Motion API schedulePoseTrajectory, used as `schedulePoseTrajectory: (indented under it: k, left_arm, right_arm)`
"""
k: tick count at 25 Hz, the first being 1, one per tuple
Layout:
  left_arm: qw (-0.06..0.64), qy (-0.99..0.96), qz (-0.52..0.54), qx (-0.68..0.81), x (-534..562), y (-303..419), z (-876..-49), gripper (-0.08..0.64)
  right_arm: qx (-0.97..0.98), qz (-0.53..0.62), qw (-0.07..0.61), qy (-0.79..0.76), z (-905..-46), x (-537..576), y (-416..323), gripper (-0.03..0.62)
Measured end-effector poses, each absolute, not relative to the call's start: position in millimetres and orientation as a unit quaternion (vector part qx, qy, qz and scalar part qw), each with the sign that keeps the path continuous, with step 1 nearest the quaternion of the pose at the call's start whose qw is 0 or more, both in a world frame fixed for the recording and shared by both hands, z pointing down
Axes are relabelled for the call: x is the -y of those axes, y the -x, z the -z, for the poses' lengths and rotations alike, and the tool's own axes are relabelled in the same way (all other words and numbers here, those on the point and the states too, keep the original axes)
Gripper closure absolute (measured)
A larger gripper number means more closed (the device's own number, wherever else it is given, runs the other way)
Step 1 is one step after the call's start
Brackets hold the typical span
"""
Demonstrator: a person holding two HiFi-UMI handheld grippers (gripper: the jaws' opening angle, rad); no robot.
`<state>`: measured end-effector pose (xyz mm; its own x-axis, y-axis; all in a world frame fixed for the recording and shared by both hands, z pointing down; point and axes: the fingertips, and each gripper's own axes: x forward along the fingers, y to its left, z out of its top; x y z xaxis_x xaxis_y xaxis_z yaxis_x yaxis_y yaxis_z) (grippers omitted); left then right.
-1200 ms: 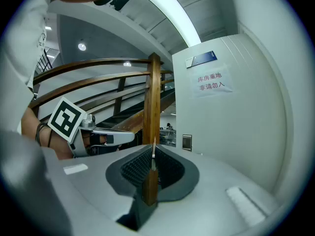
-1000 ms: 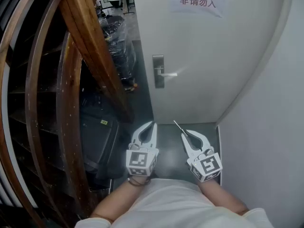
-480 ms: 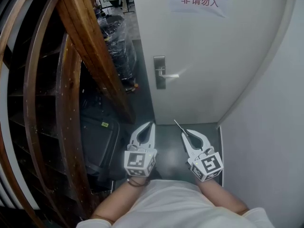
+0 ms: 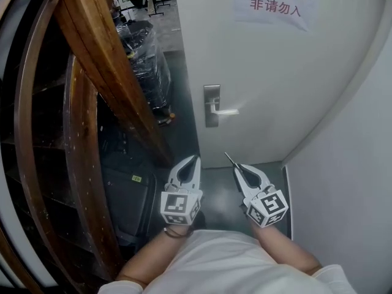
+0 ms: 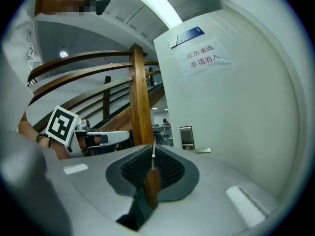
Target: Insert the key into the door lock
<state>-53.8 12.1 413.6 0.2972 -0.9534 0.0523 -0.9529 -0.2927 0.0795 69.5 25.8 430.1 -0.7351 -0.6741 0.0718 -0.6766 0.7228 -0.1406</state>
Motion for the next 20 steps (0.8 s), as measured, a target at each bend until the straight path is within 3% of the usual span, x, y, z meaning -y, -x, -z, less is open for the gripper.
schedulePoseTrajectory:
  k: [9, 20]
  left_arm:
    - [0.041, -0.83, 0.002, 0.556, 74, 110, -409, 0.552]
    - [0.041, -0.838, -0.012, 0.544, 142, 134, -422, 0.552]
  right_arm:
    - [0.904, -0.128, -0.013, -0.407, -441, 53, -19, 0.571]
    - [0.873, -0.229, -0.038, -0.43, -481, 111, -8, 0.571]
